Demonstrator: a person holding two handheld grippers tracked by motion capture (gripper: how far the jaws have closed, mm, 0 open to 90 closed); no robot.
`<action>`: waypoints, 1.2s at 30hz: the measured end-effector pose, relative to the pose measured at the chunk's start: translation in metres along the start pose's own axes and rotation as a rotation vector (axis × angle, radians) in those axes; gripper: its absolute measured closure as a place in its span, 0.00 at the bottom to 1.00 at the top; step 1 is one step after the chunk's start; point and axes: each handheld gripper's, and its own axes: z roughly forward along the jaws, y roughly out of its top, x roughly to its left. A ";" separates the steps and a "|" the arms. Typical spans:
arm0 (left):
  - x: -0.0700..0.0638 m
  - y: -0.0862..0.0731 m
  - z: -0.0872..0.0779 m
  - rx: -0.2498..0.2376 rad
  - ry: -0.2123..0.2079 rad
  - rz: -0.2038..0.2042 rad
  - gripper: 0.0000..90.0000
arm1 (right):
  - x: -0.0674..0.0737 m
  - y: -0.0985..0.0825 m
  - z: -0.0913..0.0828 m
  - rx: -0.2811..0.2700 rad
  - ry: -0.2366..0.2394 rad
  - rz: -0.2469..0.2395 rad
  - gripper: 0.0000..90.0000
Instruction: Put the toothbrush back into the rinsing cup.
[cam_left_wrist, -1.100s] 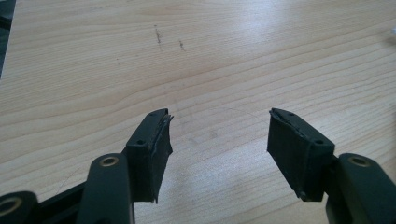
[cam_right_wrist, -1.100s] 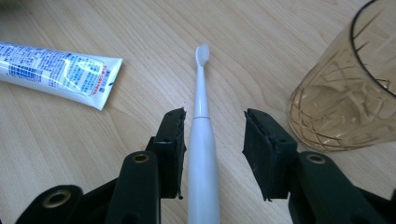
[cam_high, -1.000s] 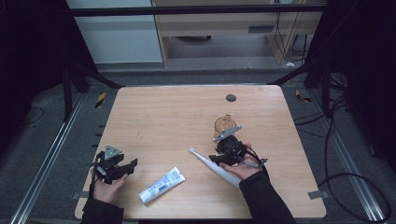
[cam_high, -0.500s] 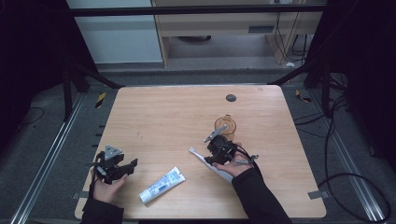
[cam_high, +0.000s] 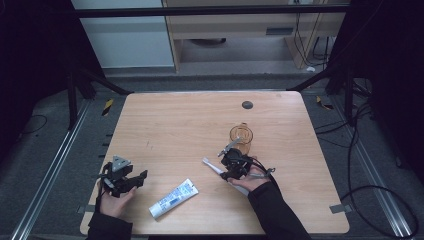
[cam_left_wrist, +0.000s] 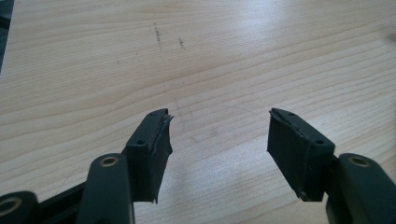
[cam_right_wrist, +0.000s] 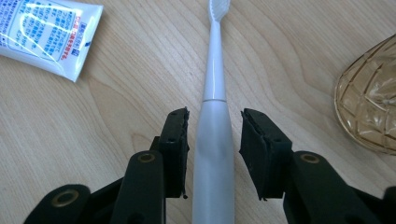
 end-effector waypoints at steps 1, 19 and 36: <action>0.000 0.000 0.000 0.000 0.000 0.000 0.43 | 0.000 0.000 0.000 0.000 0.000 0.000 0.68; 0.000 0.000 0.000 0.001 0.000 -0.001 0.43 | -0.002 -0.004 0.017 0.054 0.005 0.007 0.69; 0.000 0.000 0.000 0.003 0.001 0.001 0.43 | 0.000 -0.004 0.024 0.072 -0.015 0.009 0.74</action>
